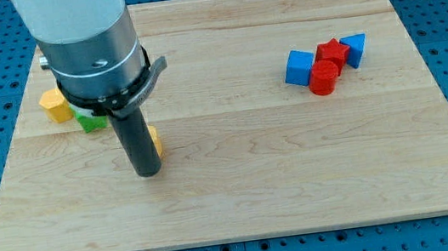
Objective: Place the yellow heart right of green circle
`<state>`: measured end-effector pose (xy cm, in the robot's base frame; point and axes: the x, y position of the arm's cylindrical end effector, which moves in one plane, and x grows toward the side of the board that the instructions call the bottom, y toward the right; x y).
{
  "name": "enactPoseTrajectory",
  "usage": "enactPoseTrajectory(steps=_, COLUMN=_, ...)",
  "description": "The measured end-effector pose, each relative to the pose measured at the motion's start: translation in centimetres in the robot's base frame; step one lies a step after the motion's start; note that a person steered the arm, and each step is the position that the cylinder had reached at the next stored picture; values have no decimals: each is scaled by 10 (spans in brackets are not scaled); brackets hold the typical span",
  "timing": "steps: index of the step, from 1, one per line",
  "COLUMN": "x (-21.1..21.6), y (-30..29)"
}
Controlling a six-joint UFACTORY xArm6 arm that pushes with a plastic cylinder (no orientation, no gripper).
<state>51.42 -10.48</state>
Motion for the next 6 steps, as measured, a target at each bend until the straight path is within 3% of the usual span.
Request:
enactPoseTrajectory(steps=1, x=-28, y=3)
enactPoseTrajectory(steps=2, x=-60, y=53)
enactPoseTrajectory(steps=3, x=-90, y=50)
enactPoseTrajectory(steps=4, x=-20, y=45)
enactPoseTrajectory(steps=6, x=-87, y=-45)
